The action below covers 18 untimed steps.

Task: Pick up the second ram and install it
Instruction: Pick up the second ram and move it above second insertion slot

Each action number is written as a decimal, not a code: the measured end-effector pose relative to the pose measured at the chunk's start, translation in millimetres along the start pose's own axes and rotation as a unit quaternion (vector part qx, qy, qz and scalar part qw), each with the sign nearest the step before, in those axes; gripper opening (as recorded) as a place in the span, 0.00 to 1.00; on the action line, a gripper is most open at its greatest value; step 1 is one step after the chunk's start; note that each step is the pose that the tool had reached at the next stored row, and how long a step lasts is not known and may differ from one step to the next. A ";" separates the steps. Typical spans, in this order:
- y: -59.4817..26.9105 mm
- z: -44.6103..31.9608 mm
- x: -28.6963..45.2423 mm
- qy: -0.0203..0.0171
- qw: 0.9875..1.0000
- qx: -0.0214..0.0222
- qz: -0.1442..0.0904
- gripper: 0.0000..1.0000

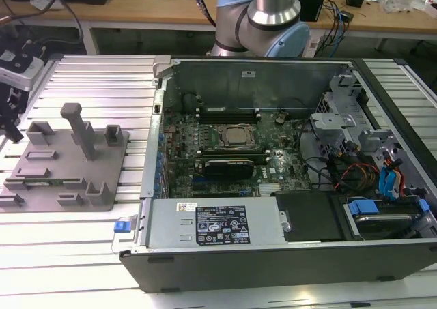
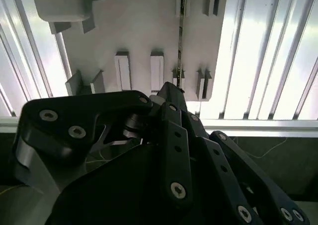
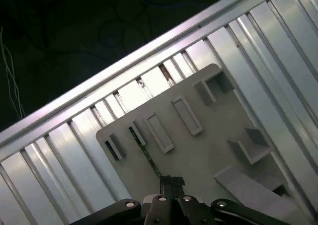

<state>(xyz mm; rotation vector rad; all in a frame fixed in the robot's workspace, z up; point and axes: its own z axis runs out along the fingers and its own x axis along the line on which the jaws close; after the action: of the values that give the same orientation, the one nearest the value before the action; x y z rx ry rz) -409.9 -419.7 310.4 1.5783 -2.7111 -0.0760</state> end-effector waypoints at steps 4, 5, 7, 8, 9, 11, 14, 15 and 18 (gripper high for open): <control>-0.1 0.4 0.0 0.003 0.997 -0.002 -0.076 0.08; 0.0 0.5 0.0 0.004 0.995 -0.002 -0.096 0.08; 0.0 1.1 0.0 0.006 0.990 -0.003 -0.141 0.08; -0.1 1.4 0.0 0.007 0.987 -0.003 -0.162 0.08; -0.1 1.7 0.0 0.008 0.984 -0.004 -0.176 0.08; -0.1 2.1 0.0 0.008 0.981 -0.004 -0.192 0.08; -0.1 2.5 0.1 0.009 0.979 -0.004 -0.202 0.08; -0.1 2.6 0.1 0.009 0.979 -0.004 -0.203 0.08; -0.3 6.2 0.1 0.009 0.979 -0.004 -0.203 0.08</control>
<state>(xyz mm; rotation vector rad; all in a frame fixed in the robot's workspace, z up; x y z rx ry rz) -409.9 -419.7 304.2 2.0887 -2.3272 -0.0724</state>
